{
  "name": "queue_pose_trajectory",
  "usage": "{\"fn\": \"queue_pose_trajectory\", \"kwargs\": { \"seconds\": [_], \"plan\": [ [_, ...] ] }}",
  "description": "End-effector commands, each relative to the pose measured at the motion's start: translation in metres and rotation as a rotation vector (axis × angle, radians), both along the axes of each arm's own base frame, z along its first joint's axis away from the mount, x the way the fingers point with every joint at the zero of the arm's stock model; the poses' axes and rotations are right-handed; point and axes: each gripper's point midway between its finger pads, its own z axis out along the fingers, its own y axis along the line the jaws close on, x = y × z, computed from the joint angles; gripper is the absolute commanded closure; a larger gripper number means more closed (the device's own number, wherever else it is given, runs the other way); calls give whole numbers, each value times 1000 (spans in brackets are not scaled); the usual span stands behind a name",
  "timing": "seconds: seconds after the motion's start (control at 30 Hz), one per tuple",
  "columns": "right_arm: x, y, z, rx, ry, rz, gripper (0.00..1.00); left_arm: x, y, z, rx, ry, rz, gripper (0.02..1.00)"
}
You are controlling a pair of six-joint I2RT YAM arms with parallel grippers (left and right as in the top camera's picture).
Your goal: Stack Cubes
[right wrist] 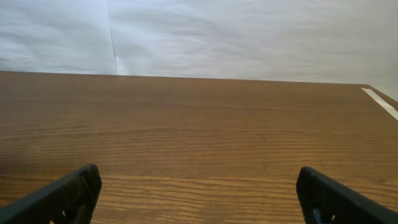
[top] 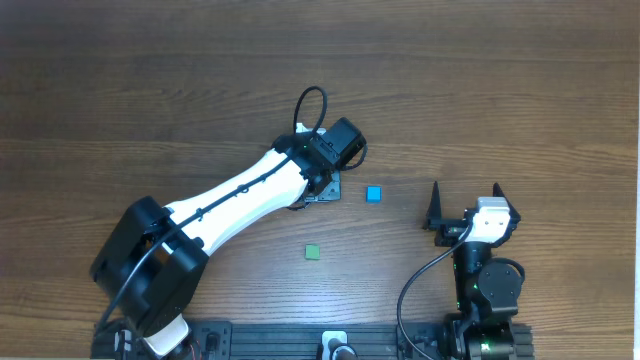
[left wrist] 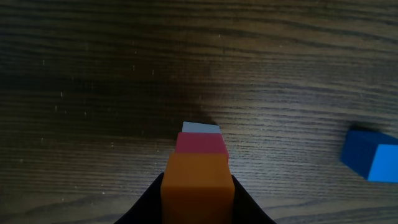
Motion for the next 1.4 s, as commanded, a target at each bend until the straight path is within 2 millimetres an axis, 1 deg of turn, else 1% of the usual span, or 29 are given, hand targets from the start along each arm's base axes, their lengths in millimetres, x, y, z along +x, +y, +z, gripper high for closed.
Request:
{"fn": "queue_pose_trajectory", "kwargs": {
  "seconds": [0.03, 0.17, 0.2, 0.27, 0.43, 0.5, 0.57, 0.6, 0.63, 0.67, 0.7, 0.73, 0.77, 0.9, 1.0, 1.07, 1.1, 1.17, 1.23, 1.33, 1.4],
  "plan": [
    [0, -3, -2, -5, 2, -14, 7, 1, 5, -8, 19, 12, 23, 890],
    [0, -3, -2, -5, 2, -14, 7, 1, 5, -8, 19, 12, 23, 783],
    [0, -3, -2, -5, 2, -14, 7, 1, 5, -8, 20, 12, 23, 770],
    [0, -3, -2, -5, 2, -14, 7, 1, 5, -8, 19, 12, 23, 689],
    [0, -3, -2, -5, 2, -14, 9, 2, 4, -8, 17, 10, 23, 601],
    [0, -3, -2, -5, 2, -14, 7, 2, 4, -8, 15, 7, 23, 542],
    [0, -3, -2, -5, 2, -14, 9, 2, 4, -8, 14, 7, 23, 437],
    [0, -3, -2, -5, 2, -14, 7, 3, 4, -8, 14, 6, 24, 345],
    [0, -3, -2, -5, 2, -14, 7, 3, 3, -8, 11, 3, 24, 281],
    [0, -3, -2, -5, 2, -14, 9, 6, 2, -7, 4, -5, 26, 172],
    [0, -3, -2, -5, 2, -14, 9, 9, 1, -5, -5, -18, 30, 95],
    [0, -3, -2, -5, 2, -14, 9, 19, 3, 2, -23, -54, 47, 34],
    [0, -3, -2, -5, 2, -14, 9, 26, 6, 8, -28, -84, 62, 20],
    [0, -3, -2, -5, 2, -14, 7, 62, 30, 41, -55, -219, 126, 23],
    [0, -3, -2, -5, 2, -14, 7, 89, 61, 73, -93, -309, 180, 23],
    [0, -3, -2, -5, 2, -14, 9, 101, 83, 98, -105, -373, 201, 20],
    [0, -3, -2, -5, 2, -14, 9, 106, 95, 113, -113, -413, 208, 20],
    [0, -3, -2, -5, 2, -14, 9, 110, 117, 143, -119, -490, 222, 20],
    [0, -3, -2, -5, 2, -14, 7, 108, 139, 172, -120, -563, 228, 20],
    [0, -3, -2, -5, 2, -14, 9, 95, 171, 205, -115, -656, 251, 23],
    [0, -3, -2, -5, 2, -14, 7, 82, 189, 219, -113, -718, 265, 20]
  ]
}}
